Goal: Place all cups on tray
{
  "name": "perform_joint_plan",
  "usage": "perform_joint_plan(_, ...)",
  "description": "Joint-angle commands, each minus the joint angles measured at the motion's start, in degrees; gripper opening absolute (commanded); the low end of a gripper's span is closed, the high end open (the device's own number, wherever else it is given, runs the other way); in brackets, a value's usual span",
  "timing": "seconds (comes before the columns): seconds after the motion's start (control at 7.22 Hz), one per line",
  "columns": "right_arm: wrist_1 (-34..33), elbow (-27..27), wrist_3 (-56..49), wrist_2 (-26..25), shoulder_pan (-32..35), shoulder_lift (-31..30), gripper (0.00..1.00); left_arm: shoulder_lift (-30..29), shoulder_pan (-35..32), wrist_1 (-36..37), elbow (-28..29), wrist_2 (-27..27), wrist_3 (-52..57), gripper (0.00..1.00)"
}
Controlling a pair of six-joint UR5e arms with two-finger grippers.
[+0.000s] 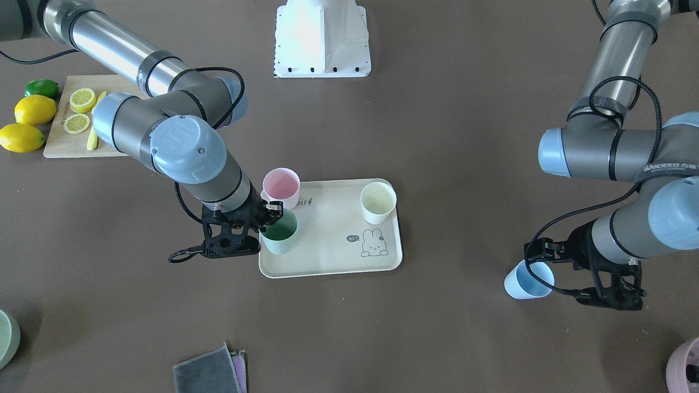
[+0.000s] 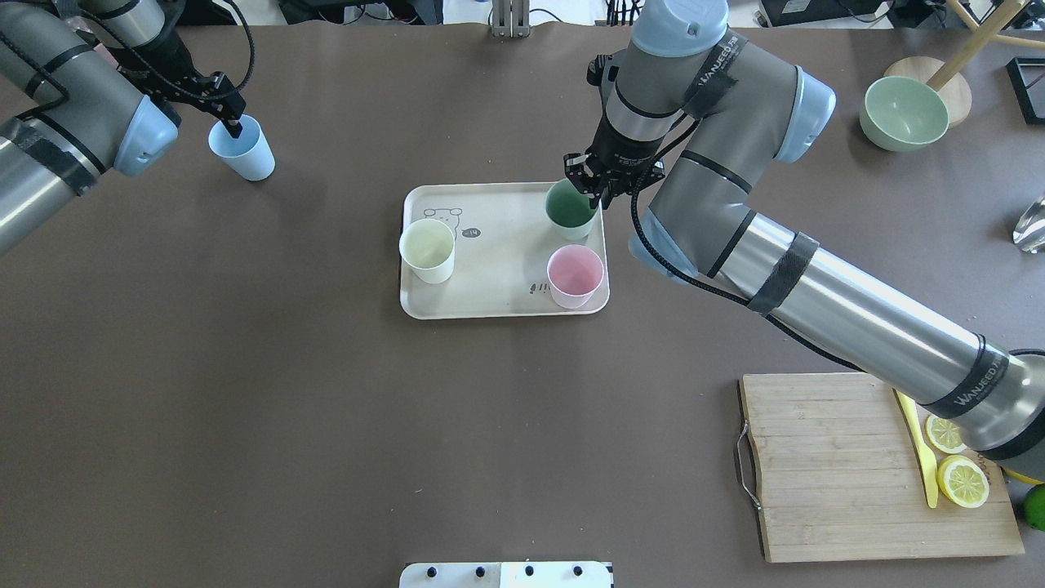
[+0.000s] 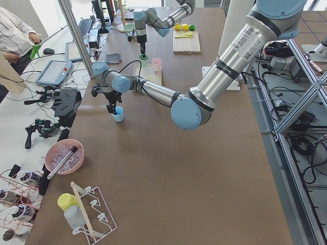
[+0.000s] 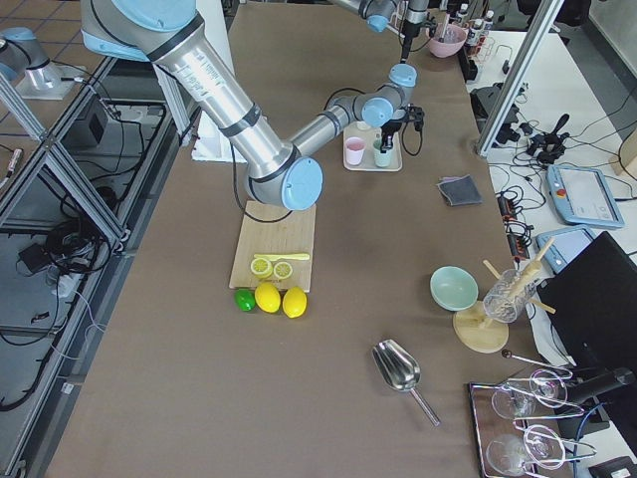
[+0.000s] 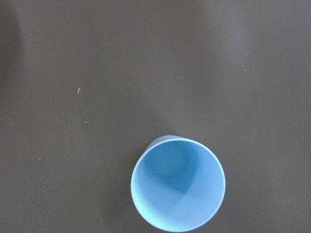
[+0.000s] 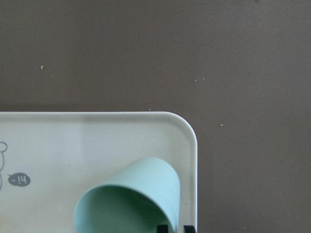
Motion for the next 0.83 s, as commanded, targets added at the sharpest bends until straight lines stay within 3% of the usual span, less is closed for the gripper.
perform_joint_plan(0.0, 0.03, -0.13, 0.13, 0.63, 0.32, 0.24, 1.00, -0.42, -0.01, -2.35, 3.13, 0.00, -0.03, 0.98)
perform_joint_plan(0.42, -0.23, 1.18, -0.57, 6.34, 4.71, -0.29, 1.00, -1.65, 0.17, -7.20, 8.85, 0.09, -0.46, 0.97)
perform_joint_plan(0.55, -0.23, 1.53, -0.66, 6.35, 5.07, -0.64, 1.00, -1.66, 0.69, -7.89, 9.29, 0.26, -0.47, 0.75)
perform_joint_plan(0.69, -0.23, 1.62, -0.57, 6.43, 5.34, -0.90, 1.00, -1.22, 2.18, -9.73, 9.38, 1.22, -0.47, 0.10)
